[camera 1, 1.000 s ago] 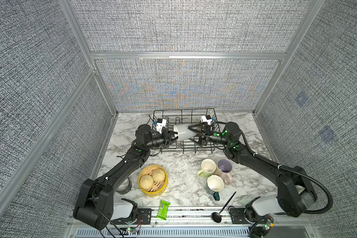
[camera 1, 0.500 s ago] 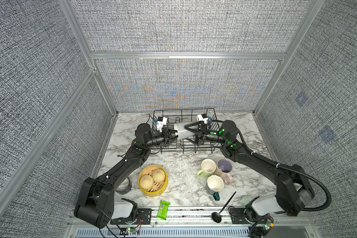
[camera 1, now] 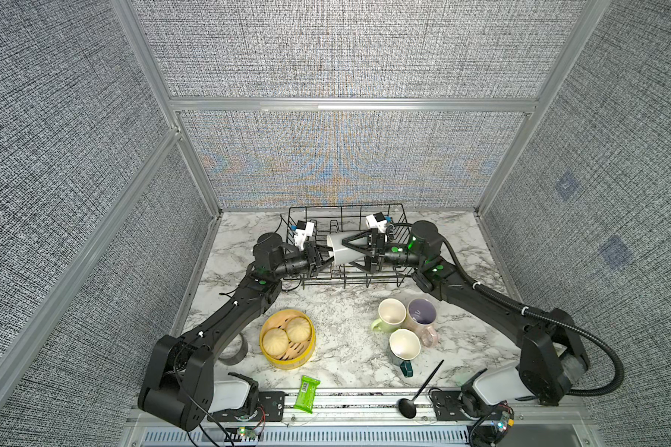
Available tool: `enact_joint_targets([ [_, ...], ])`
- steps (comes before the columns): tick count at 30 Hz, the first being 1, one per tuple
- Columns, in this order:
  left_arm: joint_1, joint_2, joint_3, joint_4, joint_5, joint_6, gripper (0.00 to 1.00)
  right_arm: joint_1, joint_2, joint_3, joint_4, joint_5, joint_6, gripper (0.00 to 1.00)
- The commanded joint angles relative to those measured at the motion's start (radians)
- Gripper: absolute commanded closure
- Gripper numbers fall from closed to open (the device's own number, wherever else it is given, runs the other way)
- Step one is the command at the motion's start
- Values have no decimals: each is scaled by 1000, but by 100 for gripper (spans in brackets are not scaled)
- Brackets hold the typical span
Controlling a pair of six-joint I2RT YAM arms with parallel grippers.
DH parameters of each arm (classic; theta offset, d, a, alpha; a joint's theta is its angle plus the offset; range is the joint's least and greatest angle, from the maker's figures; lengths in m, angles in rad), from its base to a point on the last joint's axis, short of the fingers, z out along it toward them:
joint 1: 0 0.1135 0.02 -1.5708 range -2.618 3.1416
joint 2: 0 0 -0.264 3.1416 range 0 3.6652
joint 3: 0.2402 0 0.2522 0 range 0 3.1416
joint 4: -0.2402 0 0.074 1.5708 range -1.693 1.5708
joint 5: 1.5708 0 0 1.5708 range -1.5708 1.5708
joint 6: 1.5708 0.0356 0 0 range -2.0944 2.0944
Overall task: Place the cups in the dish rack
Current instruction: 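Grasp the grey mug with the right gripper while the left gripper releases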
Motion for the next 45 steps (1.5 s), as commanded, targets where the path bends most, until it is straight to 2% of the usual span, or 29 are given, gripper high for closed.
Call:
enact_joint_targets([
  [1,-2,2,0,-1,40,28,100,4,-10,5,23,-22,-52,9],
  [8,-2,-19,-18,-15,34,46,100,4,-10,-4,71,-35,-38,15],
  [14,-2,-44,-41,-5,28,41,100,4,7,-9,222,-68,49,19],
  [21,-1,-67,-50,-60,29,71,93,4,-16,-13,155,-84,-19,22],
  [24,-2,-74,-58,-59,31,76,100,2,-27,-16,100,-72,-54,17],
  [28,-1,-85,-65,-25,38,65,100,-1,-27,-10,94,-73,-53,10],
  [32,-2,-84,-60,-26,47,66,100,-1,-37,-8,14,-32,-114,1],
  [37,-2,-77,-59,-33,45,69,100,-1,-44,-7,-3,-7,-143,1],
  [45,-2,-57,-49,-24,64,75,100,22,3,7,64,-38,-97,4],
])
